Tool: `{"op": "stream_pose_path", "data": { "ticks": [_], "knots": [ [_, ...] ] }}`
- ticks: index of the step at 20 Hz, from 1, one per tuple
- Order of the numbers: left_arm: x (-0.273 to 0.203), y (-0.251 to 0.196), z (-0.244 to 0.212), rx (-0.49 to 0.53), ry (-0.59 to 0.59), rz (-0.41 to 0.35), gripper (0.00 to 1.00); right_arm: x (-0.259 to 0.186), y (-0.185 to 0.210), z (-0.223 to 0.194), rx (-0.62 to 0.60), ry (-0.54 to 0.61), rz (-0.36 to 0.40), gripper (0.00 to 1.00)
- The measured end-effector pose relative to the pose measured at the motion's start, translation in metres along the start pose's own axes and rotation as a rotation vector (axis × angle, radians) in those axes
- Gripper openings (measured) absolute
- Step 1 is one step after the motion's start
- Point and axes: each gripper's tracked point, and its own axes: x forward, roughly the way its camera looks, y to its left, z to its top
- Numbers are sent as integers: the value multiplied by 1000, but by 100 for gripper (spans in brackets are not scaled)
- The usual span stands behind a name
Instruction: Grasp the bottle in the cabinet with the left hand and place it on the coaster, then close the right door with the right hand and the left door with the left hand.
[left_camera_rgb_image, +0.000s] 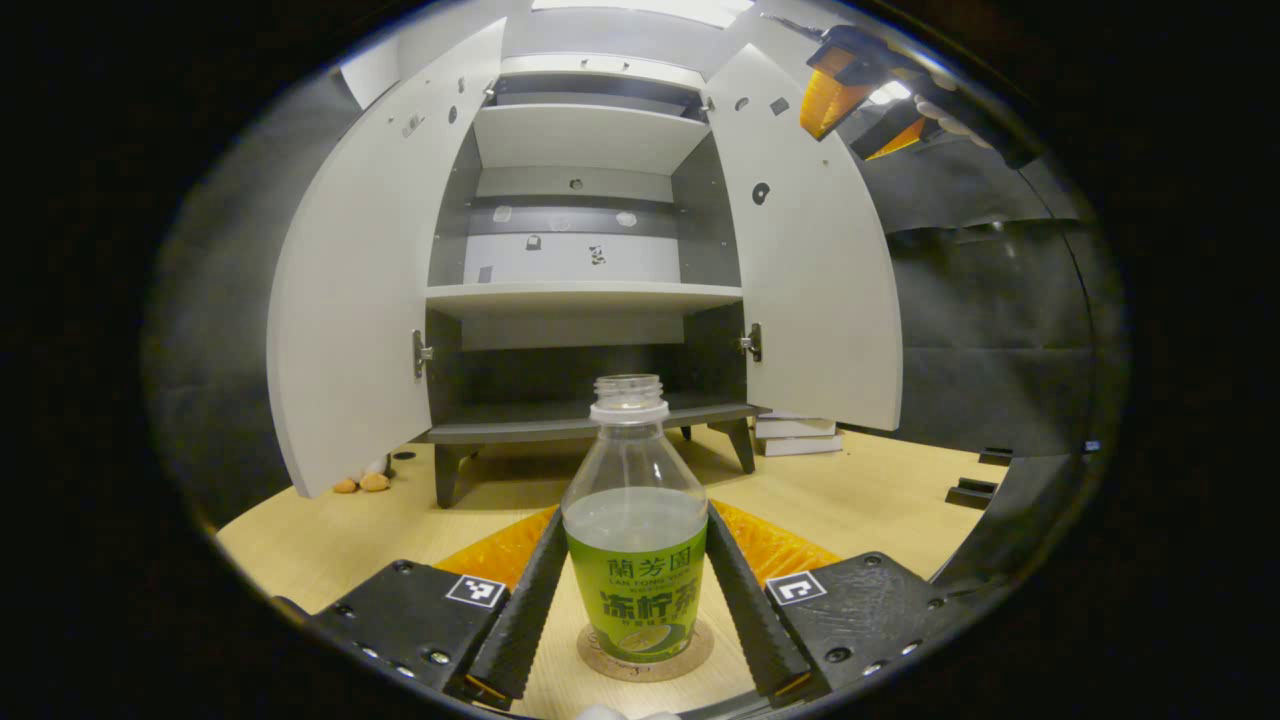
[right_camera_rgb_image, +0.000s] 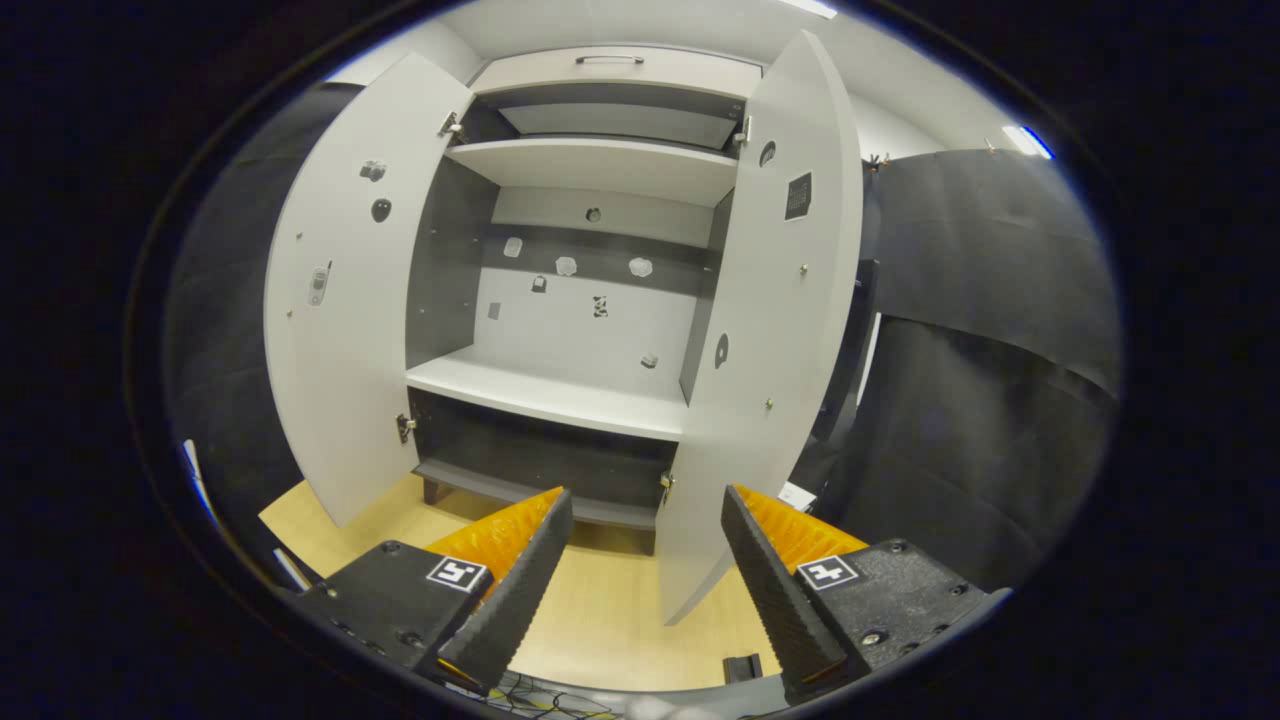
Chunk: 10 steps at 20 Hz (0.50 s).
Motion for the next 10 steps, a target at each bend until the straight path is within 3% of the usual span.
{"op": "stream_pose_path", "data": {
  "ticks": [2, 6, 10],
  "knots": [
    [-1, 0, 6, 39, -9, 4, 96, 0, -1, 1, -1, -2, -2, 98],
    [-3, 2, 28, 121, -31, 24, 97, -2, -3, 4, 7, -15, -4, 98],
    [0, 10, 65, 90, -40, 35, 97, -5, -6, 12, 25, -39, -5, 98]
  ]
}}
